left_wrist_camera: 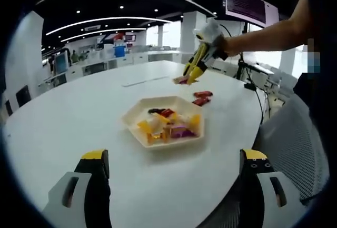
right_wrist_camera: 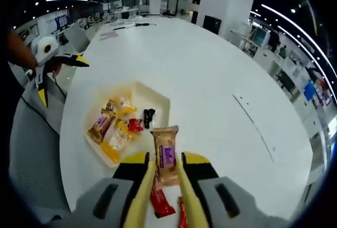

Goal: Place the target food into the container with the food tongs after gripping and lifting it, then release it inside without dropping or visibly crushing the food.

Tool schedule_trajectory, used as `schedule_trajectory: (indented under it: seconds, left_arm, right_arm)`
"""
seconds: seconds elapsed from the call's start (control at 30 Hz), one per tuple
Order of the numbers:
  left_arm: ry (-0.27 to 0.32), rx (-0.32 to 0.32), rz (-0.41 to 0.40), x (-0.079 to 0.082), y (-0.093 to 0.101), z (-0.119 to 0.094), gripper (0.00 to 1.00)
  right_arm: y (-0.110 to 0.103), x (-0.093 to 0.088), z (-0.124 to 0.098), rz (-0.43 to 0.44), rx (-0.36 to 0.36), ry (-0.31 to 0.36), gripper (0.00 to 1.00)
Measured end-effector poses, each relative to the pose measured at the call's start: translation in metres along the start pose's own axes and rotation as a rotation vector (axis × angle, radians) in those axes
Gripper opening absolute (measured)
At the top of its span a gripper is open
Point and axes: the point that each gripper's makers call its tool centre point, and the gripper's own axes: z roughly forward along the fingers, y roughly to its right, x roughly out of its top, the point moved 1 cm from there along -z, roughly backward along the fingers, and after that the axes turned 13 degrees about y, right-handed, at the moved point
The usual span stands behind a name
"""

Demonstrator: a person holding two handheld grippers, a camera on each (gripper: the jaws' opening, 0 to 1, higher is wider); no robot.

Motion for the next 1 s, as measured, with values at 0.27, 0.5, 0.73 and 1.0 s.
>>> schedule_trajectory:
  seconds: [0.27, 0.5, 0.73, 1.0]
  left_arm:
    - [-0.006, 0.002, 0.012, 0.000, 0.000, 0.000, 1.00]
    - [-0.006, 0.007, 0.015, 0.000, 0.000, 0.000, 1.00]
    - [-0.003, 0.014, 0.019, 0.001, -0.002, -0.001, 1.00]
    - [0.004, 0.026, 0.021, 0.002, -0.004, -0.001, 1.00]
  right_arm:
    - [-0.015, 0.029, 0.026, -0.011, 0.024, 0.033, 0.23]
    - [-0.020, 0.041, 0.043, 0.049, 0.014, 0.048, 0.23]
    - [-0.030, 0.039, 0.055, 0.069, 0.005, 0.046, 0.24]
    - [-0.038, 0.049, 0.061, 0.031, 0.003, 0.059, 0.26]
